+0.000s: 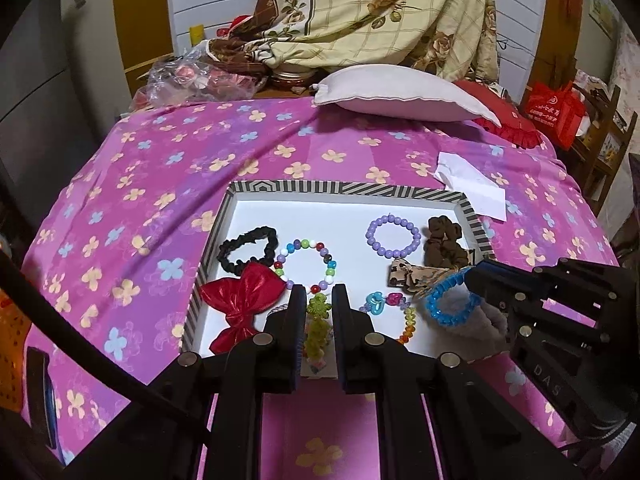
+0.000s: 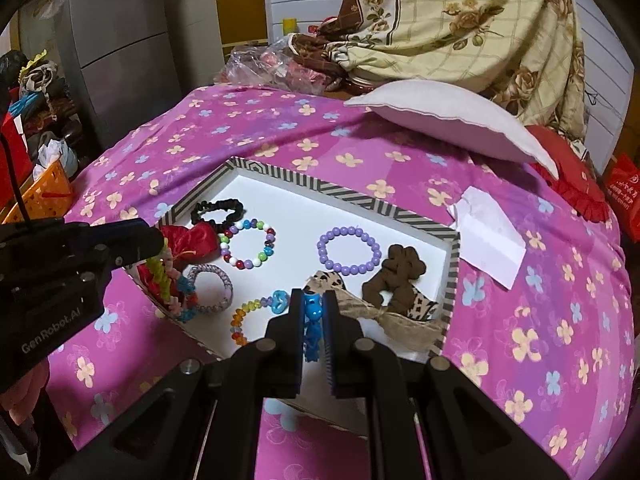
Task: Organize jewelry
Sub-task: 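Carry the green bracelet into the tray with the left tool while the right tool carries the blue one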
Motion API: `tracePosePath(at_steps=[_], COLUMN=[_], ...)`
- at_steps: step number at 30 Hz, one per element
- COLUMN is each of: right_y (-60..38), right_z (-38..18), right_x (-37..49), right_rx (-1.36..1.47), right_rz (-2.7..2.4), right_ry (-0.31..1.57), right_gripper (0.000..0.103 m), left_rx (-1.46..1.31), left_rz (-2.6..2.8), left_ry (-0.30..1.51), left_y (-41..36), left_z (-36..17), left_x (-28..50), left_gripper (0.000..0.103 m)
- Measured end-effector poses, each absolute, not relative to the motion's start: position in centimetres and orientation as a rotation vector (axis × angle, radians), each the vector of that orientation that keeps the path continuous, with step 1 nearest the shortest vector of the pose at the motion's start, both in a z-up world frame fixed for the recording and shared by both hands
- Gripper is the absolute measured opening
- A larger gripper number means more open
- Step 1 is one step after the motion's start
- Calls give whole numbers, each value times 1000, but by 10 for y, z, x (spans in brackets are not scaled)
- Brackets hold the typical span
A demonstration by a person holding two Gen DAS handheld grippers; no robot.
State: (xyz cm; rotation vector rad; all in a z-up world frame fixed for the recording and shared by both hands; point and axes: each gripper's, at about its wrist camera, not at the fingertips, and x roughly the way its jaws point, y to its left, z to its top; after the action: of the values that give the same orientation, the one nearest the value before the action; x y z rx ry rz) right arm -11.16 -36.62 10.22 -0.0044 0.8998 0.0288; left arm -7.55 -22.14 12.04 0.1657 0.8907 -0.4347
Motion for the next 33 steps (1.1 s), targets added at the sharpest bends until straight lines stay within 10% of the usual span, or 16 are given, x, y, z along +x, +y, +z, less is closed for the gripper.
tracePosePath(at_steps=[33], right_y=[-369], right_z=[110], right_x=[-70], right_rx=[4], right_rz=[62], right_ry=[888], right_gripper=[8], left_rx=[69], left_rz=[-445], left_ry=[954], left_y=[-235], left_z=[128], left_x=[-41], left_gripper=[6])
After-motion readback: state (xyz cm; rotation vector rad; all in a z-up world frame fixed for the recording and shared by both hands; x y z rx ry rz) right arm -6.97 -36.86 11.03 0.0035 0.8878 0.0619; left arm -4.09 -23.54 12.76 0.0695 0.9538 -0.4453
